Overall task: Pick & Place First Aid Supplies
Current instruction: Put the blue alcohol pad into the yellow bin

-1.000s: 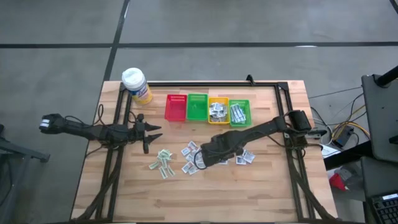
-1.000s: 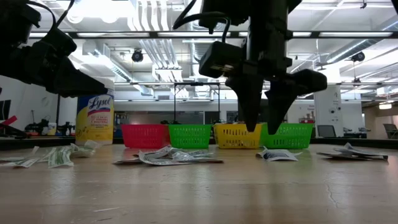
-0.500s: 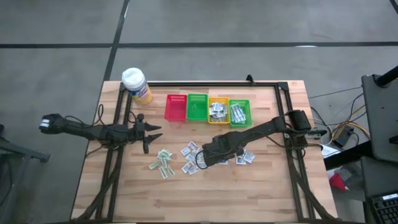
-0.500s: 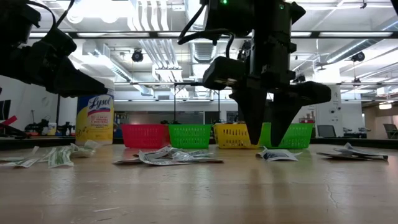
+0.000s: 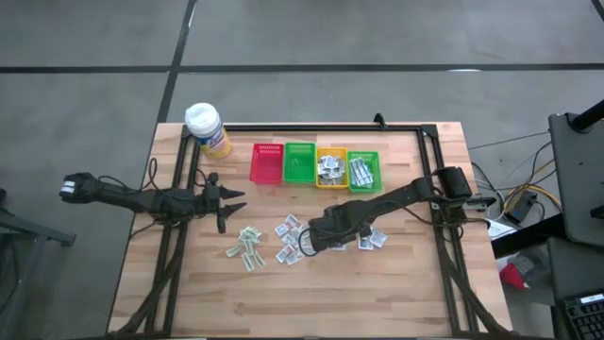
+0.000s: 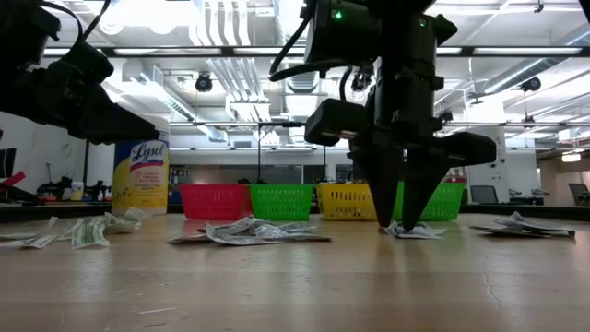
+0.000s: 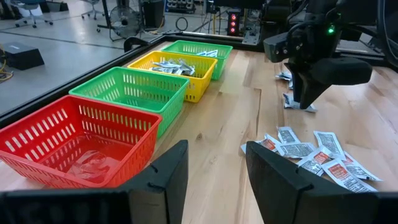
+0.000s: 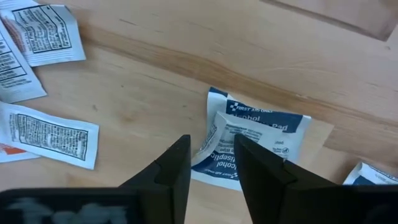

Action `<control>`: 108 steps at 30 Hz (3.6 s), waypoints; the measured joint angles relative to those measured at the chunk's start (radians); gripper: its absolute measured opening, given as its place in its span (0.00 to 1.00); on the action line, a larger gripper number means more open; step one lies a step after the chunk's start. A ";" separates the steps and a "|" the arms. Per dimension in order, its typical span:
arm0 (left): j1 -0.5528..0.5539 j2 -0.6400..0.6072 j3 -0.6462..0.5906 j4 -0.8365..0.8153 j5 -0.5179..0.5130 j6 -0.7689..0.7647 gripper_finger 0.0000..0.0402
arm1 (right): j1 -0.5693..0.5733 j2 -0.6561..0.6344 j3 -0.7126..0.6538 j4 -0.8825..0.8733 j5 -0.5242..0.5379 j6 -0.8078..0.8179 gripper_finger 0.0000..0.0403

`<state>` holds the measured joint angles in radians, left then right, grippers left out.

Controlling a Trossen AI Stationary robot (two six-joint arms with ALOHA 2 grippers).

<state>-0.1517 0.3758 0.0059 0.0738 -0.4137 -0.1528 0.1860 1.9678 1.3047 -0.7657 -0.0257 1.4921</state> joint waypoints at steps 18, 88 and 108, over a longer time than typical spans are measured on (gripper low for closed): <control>0.000 0.000 0.000 0.000 0.000 0.000 0.39 | 0.000 0.000 0.000 -0.001 0.029 -0.009 0.08; 0.000 0.000 0.000 0.000 0.000 -0.001 0.39 | -0.415 -0.473 0.016 0.096 0.097 -0.671 0.02; 0.000 0.000 0.000 0.000 0.000 -0.001 0.39 | -0.488 -0.472 0.014 0.101 0.317 -0.760 0.02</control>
<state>-0.1519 0.3759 0.0062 0.0734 -0.4134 -0.1535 -0.3023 1.4963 1.3190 -0.6648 0.2913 0.7322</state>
